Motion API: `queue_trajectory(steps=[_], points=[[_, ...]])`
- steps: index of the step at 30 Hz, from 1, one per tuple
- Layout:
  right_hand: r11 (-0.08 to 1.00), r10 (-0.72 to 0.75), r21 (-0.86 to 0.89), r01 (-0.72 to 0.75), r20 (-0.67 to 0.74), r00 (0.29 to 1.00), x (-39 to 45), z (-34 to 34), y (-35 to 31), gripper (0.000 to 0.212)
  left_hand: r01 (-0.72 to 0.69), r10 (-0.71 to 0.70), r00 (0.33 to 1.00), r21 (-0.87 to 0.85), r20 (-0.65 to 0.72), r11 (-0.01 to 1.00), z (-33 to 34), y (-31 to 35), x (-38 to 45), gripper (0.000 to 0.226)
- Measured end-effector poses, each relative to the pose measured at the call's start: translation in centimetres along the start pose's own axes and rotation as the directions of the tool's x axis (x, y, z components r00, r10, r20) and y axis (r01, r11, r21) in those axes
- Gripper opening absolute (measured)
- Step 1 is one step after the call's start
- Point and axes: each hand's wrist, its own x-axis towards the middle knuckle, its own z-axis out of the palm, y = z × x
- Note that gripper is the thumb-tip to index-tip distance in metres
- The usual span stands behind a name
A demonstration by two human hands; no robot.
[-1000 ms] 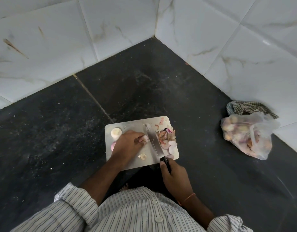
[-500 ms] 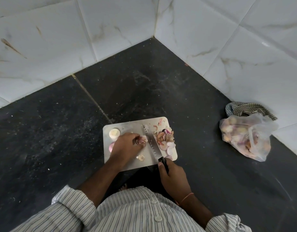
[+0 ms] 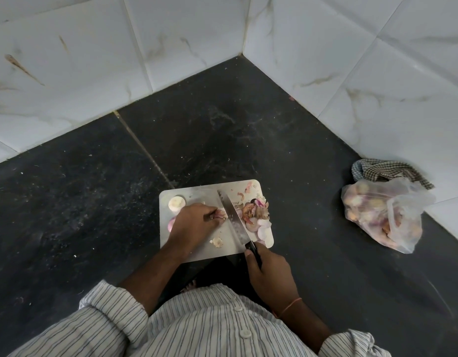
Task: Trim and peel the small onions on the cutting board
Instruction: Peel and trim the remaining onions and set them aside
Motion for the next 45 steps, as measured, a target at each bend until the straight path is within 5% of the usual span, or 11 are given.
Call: queue_trajectory(steps=[11, 25, 35, 40, 45], points=[[0.976, -0.135, -0.176, 0.129, -0.025, 0.991, 1.0, -0.3, 0.1, 0.025, -0.029, 0.03, 0.999, 0.065, -0.019, 0.997, 0.3, 0.8, 0.1, 0.019], [0.966, -0.163, -0.2, 0.162, 0.012, 0.987, -0.2, 0.1, 1.0, 0.034, 0.05, -0.047, 0.998, 0.086, -0.036, 0.995, 0.8, 0.5, 0.0, 0.028], [0.97, -0.168, -0.175, 0.166, 0.004, 0.986, 0.9, -0.1, 0.2, 0.028, -0.05, 0.052, 0.999, 0.134, -0.004, 0.99, 0.7, 0.5, 0.0, 0.022], [0.996, 0.022, 0.087, -0.031, 0.105, 0.994, 1.3, -1.0, -0.2, 0.039, -0.025, 0.026, 0.999, 0.073, -0.019, 0.997, 0.8, 0.3, -0.2, 0.023], [0.774, 0.173, 0.517, -0.367, 0.384, 0.907, 1.6, -2.8, -0.2, 0.039, 0.016, -0.013, 0.999, 0.072, -0.042, 0.997, 0.7, 0.7, -0.4, 0.03]])
